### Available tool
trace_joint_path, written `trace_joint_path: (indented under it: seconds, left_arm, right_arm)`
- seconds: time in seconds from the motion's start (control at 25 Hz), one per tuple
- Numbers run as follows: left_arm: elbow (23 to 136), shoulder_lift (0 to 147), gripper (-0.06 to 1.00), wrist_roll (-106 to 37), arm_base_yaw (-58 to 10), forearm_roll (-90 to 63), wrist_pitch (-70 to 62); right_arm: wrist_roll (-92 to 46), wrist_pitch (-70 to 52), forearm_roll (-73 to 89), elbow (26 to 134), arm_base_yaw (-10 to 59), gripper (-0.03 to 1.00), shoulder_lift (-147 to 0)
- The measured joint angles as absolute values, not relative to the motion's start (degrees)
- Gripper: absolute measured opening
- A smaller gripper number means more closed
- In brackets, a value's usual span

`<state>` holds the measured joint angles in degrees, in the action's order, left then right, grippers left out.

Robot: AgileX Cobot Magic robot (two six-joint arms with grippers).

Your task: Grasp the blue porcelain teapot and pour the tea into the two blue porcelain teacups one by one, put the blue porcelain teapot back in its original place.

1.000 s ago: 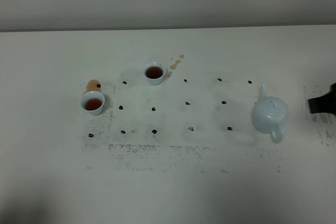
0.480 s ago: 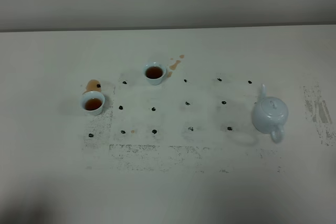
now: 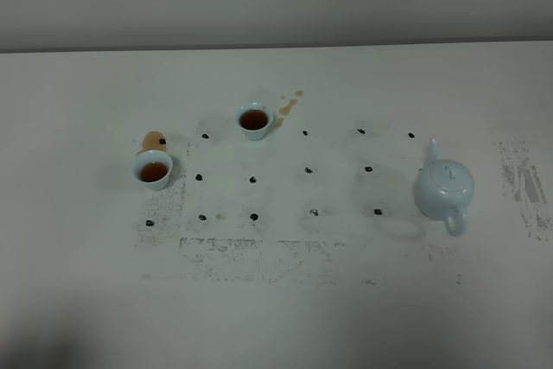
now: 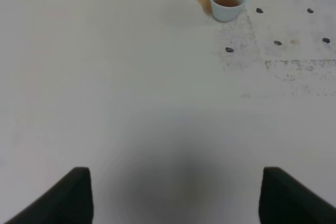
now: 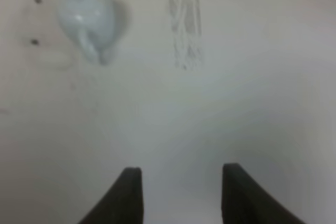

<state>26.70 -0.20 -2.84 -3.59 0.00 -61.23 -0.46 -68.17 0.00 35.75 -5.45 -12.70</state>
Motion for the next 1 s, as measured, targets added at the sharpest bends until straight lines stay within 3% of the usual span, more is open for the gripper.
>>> trace_joint_path:
  seconds: [0.44,1.0]
  left_arm:
    - [26.7,-0.2,0.66,-2.8,-3.6,0.0,-61.2]
    - [26.7,-0.2,0.66,-2.8,-3.6,0.0,-61.2]
  right_arm:
    - [-3.2,-67.2,2.8,31.7,-5.5,0.38,-0.2]
    - [-6.5,-64.1,5.6,30.0,-5.5,0.37,0.4]
